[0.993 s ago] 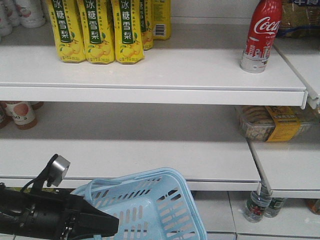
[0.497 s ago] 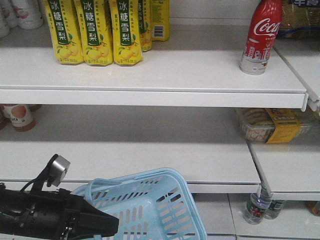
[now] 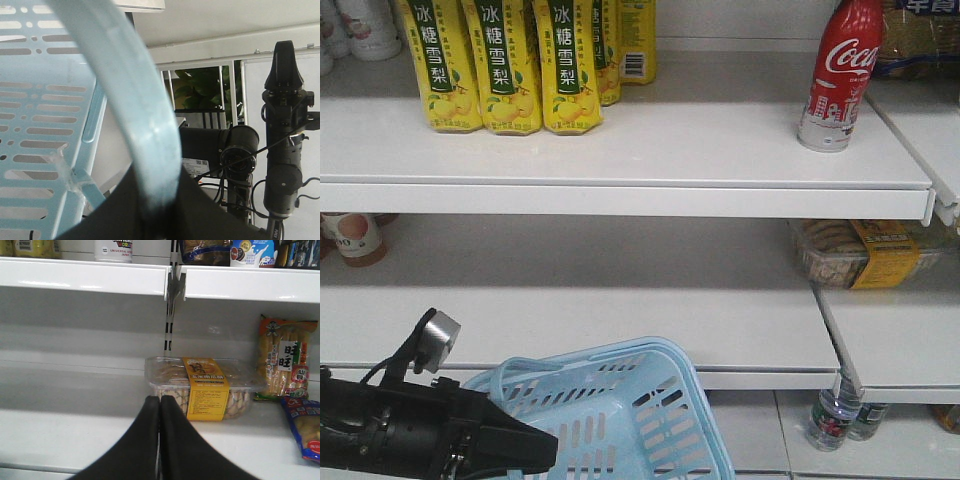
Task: Place coke in basket with both arms
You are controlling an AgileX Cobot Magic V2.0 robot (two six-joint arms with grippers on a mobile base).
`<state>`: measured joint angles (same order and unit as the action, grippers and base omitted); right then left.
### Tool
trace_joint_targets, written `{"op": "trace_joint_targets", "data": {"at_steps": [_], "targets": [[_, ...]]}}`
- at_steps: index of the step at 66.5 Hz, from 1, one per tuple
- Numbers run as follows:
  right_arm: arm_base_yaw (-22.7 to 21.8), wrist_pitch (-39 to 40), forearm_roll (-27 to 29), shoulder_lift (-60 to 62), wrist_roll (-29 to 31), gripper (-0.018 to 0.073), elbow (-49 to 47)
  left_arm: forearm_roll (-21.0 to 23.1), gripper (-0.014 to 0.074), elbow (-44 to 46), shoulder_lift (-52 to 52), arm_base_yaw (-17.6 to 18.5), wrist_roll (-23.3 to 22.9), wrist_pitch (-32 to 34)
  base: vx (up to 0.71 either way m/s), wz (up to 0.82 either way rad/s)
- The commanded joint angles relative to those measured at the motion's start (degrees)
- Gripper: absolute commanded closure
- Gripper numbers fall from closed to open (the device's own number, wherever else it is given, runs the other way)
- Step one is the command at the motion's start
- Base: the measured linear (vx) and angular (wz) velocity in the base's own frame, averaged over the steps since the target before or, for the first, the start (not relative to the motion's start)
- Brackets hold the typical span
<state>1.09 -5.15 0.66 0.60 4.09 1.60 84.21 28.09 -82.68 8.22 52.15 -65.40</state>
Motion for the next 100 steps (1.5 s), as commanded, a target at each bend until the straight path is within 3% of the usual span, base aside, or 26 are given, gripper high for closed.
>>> {"op": "trace_joint_targets", "data": {"at_steps": [1, 100], "targets": [[-0.32, 4.15, -0.25, 0.73, 0.08, 0.0569, 0.43, 4.07, 0.0603, 0.98, 1.69, 0.24, 0.41, -4.28, 0.01, -0.01], [-0.32, 4.15, -0.25, 0.73, 0.08, 0.0569, 0.43, 4.07, 0.0603, 0.98, 1.69, 0.24, 0.41, -4.28, 0.01, -0.01]]}}
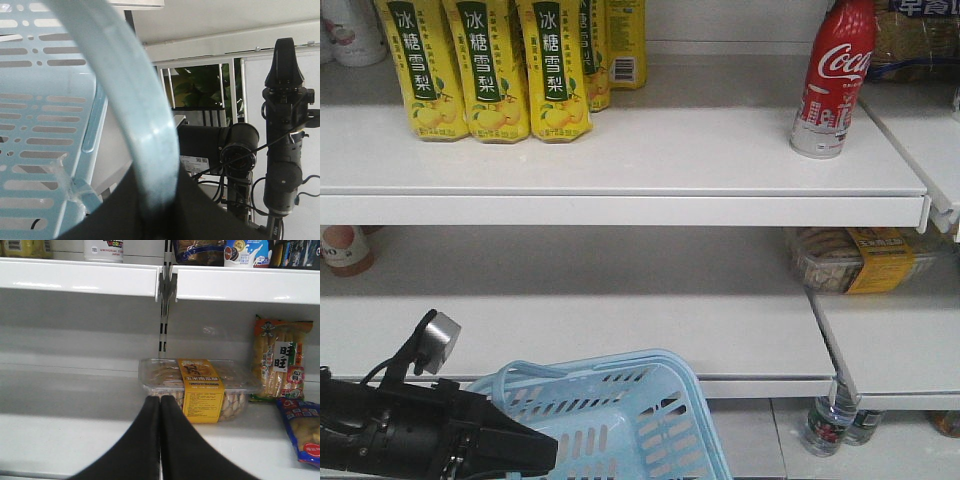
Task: Place coke in basket with both arms
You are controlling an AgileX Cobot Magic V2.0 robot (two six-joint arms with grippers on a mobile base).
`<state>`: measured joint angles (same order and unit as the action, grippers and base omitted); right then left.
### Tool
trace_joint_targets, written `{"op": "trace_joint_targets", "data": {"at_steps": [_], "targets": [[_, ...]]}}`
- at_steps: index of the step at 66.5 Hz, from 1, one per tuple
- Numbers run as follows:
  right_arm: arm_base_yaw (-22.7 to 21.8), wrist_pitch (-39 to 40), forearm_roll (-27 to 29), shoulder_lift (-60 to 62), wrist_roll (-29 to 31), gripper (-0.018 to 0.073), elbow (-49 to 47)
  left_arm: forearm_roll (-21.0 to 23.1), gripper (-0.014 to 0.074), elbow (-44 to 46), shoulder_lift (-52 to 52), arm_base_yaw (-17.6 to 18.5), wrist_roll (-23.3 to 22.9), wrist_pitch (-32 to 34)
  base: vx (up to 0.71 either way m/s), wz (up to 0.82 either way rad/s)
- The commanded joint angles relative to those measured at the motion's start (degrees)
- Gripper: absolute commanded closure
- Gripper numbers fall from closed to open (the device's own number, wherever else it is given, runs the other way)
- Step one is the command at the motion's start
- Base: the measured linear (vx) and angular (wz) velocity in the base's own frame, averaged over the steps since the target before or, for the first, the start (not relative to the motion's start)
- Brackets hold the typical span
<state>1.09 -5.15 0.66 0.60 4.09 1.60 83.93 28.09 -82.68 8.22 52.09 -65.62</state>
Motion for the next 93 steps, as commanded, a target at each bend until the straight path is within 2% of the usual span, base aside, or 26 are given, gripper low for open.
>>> {"op": "trace_joint_targets", "data": {"at_steps": [1, 93], "targets": [[-0.32, 4.15, -0.25, 0.73, 0.08, 0.0569, 0.43, 4.35, 0.0603, 0.98, 1.69, 0.24, 0.47, -4.06, 0.01, 0.0], [-0.32, 4.15, -0.25, 0.73, 0.08, 0.0569, 0.43, 4.35, 0.0603, 0.98, 1.69, 0.24, 0.47, -4.06, 0.01, 0.0]]}}
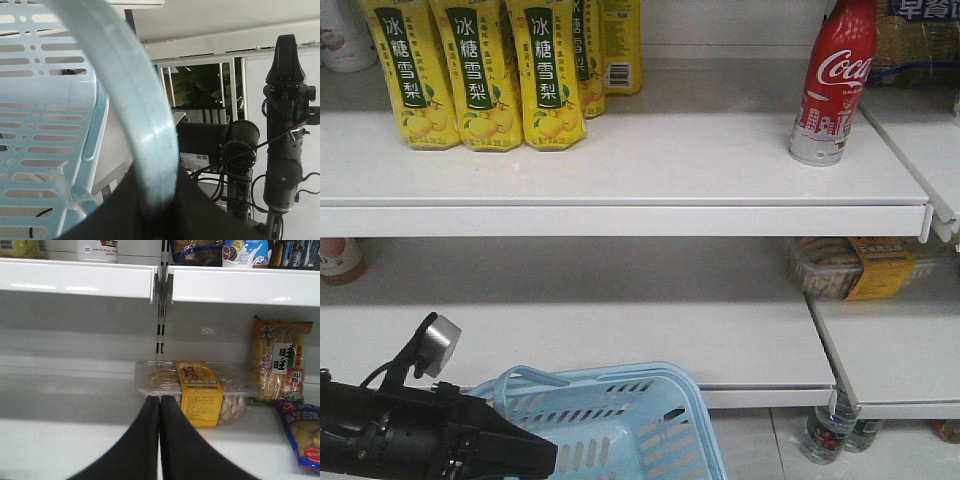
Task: Place coke in basket with both arms
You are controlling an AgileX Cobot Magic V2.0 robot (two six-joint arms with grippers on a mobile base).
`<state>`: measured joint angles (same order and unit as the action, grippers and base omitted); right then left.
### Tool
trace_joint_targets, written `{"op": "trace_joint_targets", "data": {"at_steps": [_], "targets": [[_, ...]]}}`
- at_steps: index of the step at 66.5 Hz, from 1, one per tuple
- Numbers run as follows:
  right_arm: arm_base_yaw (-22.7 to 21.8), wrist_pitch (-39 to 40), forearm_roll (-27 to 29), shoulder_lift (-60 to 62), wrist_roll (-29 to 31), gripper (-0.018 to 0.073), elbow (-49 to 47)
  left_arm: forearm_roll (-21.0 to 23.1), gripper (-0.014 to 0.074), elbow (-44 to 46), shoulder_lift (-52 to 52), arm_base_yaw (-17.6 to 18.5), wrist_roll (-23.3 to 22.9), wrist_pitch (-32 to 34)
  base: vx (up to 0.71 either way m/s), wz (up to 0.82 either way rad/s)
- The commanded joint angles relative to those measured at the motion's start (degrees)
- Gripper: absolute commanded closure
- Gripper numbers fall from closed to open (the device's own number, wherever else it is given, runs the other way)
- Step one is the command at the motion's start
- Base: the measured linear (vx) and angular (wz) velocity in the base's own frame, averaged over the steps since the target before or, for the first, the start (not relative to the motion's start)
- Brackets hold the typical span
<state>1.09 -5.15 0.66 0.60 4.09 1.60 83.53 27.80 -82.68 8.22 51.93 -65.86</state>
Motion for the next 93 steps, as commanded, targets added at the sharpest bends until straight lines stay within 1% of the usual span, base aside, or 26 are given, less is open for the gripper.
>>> {"op": "trace_joint_targets", "data": {"at_steps": [1, 93], "targets": [[-0.32, 4.15, -0.25, 0.73, 0.08, 0.0569, 0.43, 4.75, 0.0603, 1.28, 1.69, 0.24, 0.63, -3.82, 0.01, -0.01], [-0.32, 4.75, -0.25, 0.73, 0.08, 0.0569, 0.36, 4.75, 0.0603, 1.28, 1.69, 0.24, 0.63, -3.82, 0.0, 0.0]]}}
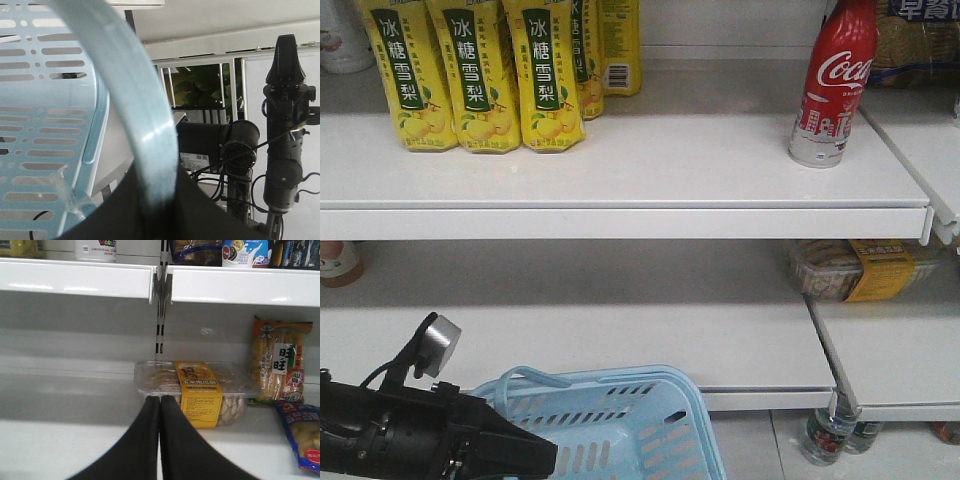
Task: Place coke in basket with both arms
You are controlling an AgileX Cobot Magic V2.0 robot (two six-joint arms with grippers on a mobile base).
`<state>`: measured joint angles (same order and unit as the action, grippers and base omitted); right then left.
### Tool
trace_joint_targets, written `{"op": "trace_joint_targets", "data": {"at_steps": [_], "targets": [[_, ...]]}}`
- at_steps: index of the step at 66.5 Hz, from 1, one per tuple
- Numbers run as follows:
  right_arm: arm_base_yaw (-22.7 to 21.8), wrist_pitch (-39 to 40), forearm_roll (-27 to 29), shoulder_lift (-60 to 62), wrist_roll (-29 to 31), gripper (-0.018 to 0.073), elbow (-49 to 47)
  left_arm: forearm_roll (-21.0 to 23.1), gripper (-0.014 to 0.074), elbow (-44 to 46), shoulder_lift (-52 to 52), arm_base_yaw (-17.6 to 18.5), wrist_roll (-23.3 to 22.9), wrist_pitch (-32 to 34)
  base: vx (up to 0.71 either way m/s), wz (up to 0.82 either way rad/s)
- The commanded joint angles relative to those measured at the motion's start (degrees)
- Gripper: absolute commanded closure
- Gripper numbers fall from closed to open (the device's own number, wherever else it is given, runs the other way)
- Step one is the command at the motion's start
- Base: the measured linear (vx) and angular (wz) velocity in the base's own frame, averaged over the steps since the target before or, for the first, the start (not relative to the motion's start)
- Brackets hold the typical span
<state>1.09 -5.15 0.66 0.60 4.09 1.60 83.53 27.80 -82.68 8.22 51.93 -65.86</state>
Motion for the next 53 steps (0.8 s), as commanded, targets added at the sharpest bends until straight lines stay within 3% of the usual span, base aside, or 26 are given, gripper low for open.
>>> {"op": "trace_joint_targets", "data": {"at_steps": [1, 19, 34, 53], "targets": [[-0.32, 4.75, -0.25, 0.73, 0.08, 0.0569, 0.36, 4.75, 0.0603, 1.28, 1.69, 0.24, 0.63, -3.82, 0.0, 0.0], [-0.32, 14.6, 0.12, 0.73, 1.87, 0.0569, 0.17, 4.75, 0.0603, 1.28, 1.69, 0.24, 0.63, -3.82, 0.0, 0.0], [-0.32, 5.15, 1.06, -4.65, 1.87, 0.0569, -7.59, 4.75, 0.0603, 1.28, 1.69, 0.24, 0.63, -3.82, 0.0, 0.0], [-0.32, 3.81, 1.39, -20.22, 1.91, 0.0569, -20.22, 4.75, 0.0603, 1.28, 1.69, 0.24, 0.63, -3.82, 0.0, 0.0]]}}
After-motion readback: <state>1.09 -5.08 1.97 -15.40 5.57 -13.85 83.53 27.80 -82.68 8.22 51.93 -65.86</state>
